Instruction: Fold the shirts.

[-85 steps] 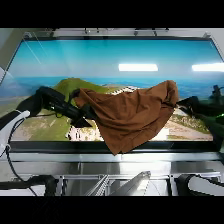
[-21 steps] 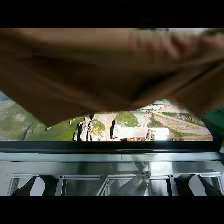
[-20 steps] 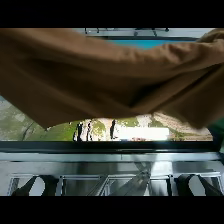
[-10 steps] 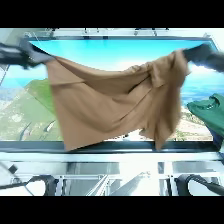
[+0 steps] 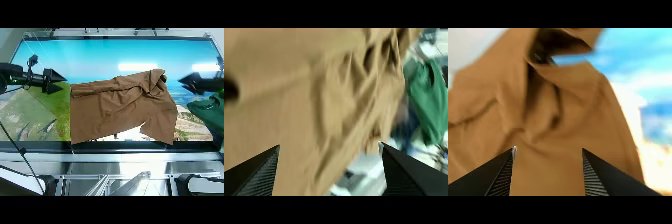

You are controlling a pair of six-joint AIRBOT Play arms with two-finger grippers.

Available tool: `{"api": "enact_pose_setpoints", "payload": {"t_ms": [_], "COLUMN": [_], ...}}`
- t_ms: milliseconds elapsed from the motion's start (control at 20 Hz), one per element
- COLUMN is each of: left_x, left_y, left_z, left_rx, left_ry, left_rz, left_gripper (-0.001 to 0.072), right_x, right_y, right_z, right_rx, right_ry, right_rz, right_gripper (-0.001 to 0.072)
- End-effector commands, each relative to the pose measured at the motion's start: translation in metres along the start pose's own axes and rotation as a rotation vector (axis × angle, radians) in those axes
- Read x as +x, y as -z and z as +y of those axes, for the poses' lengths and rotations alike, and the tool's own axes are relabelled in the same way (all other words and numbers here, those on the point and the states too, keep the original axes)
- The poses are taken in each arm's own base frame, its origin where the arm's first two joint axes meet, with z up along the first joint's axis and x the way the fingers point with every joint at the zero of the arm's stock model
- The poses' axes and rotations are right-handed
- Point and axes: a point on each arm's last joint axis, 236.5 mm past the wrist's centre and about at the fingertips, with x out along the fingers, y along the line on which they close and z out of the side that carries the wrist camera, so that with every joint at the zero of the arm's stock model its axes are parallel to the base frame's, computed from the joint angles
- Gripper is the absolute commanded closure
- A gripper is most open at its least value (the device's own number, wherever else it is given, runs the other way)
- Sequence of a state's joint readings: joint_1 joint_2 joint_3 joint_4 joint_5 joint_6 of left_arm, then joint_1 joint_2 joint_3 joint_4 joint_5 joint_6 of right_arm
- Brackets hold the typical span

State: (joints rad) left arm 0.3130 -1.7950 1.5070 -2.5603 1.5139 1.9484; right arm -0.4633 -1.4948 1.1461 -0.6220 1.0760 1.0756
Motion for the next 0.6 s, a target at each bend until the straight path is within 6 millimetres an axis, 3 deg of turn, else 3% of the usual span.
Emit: {"api": "enact_pose_setpoints", "payload": {"t_ms": [0, 200, 350, 550], "left_x": [-0.011, -0.011, -0.020, -0.036], "left_y": [0.058, 0.111, 0.125, 0.133], "left_z": [0.014, 0.040, 0.050, 0.046], "left_rx": [-0.064, -0.184, -0.223, -0.222], "left_ry": [0.014, -0.034, -0.070, -0.086], "left_rz": [0.077, 0.027, -0.059, -0.134], "left_gripper": [-0.0010, -0.0010, -0.0010, -0.0010], "right_x": [-0.037, -0.031, -0.019, -0.003], "right_y": [0.058, 0.126, 0.138, 0.155], "right_z": [-0.048, -0.076, -0.096, -0.104], "right_rx": [0.138, 0.278, 0.290, 0.301], "right_ry": [0.099, 0.130, 0.167, 0.130], "right_rz": [0.122, 0.176, 0.165, 0.236], "right_gripper": [0.0234, 0.0232, 0.0231, 0.0231]}}
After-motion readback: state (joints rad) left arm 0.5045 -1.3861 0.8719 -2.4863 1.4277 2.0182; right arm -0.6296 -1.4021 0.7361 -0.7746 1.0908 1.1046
